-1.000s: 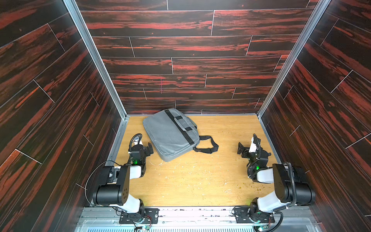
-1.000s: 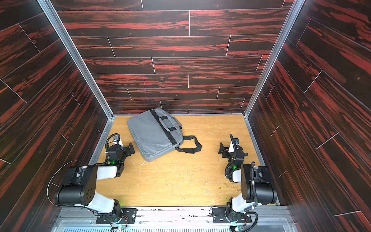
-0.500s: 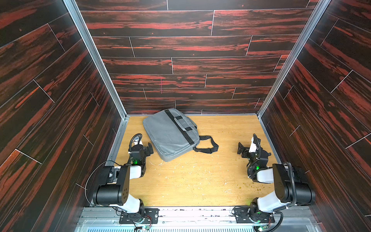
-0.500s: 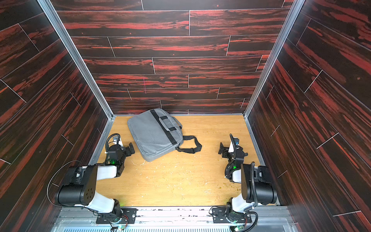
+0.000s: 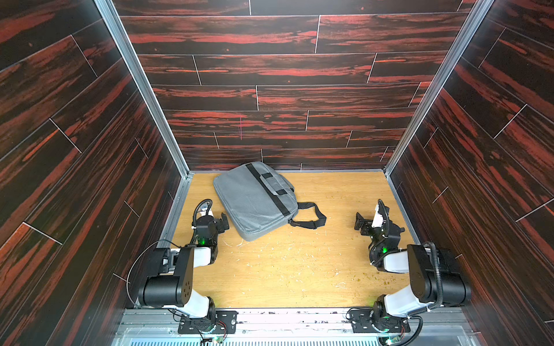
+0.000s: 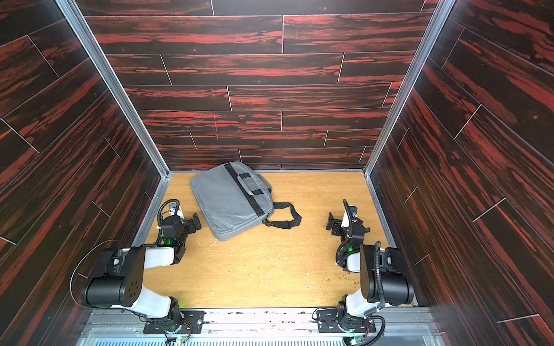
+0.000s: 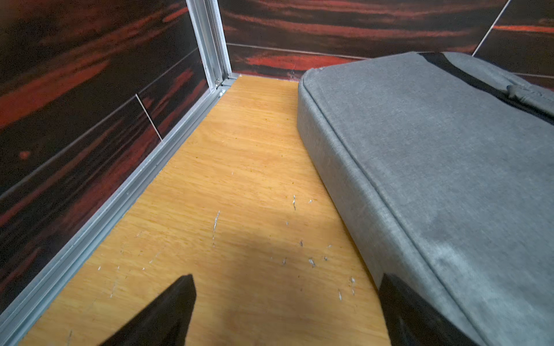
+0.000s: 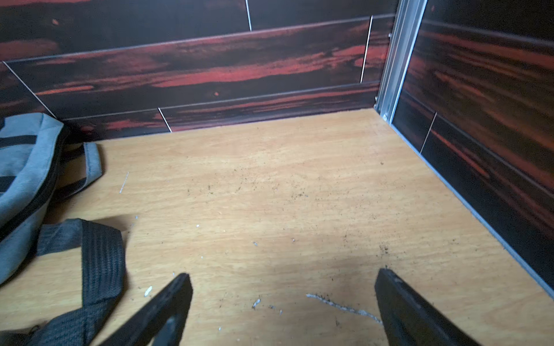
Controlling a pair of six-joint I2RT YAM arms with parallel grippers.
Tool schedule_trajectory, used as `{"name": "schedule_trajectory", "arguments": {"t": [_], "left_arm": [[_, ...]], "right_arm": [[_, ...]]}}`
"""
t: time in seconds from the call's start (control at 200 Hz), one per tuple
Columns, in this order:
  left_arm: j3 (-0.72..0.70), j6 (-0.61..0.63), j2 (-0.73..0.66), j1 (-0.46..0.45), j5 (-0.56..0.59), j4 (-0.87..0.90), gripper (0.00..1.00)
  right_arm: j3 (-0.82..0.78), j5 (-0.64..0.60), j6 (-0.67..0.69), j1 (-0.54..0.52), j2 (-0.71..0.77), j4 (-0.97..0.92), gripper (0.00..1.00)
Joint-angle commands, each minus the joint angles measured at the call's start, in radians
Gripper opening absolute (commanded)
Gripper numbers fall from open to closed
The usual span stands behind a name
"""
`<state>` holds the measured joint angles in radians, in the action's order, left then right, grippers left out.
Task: Open the zippered laptop bag and take out the laptop
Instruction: Adjust the zippered laptop bag at the center of the board.
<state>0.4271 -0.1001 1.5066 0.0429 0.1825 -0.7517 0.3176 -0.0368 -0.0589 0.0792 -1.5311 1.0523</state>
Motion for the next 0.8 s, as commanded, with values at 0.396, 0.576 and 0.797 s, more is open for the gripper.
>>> {"name": "schedule_trajectory", "arguments": {"t": [0.396, 0.576, 0.797], "left_arm": [[0.383, -0.251, -0.382, 0.005, -0.040, 1.018, 1.00], [0.476, -0.422, -0.389, -0.007, -0.067, 1.261, 1.00], [0.455, -0.595, -0.381, -0.049, -0.137, 1.262, 1.00]], "right_arm": [[0.385, 0.344, -0.110, 0.001, 0.270, -0.676, 0.99], [0.529, 0.479, -0.199, -0.059, 0.232, -0.874, 0.99], [0.661, 0.562, -0.243, -0.162, 0.134, -1.035, 0.98]]}}
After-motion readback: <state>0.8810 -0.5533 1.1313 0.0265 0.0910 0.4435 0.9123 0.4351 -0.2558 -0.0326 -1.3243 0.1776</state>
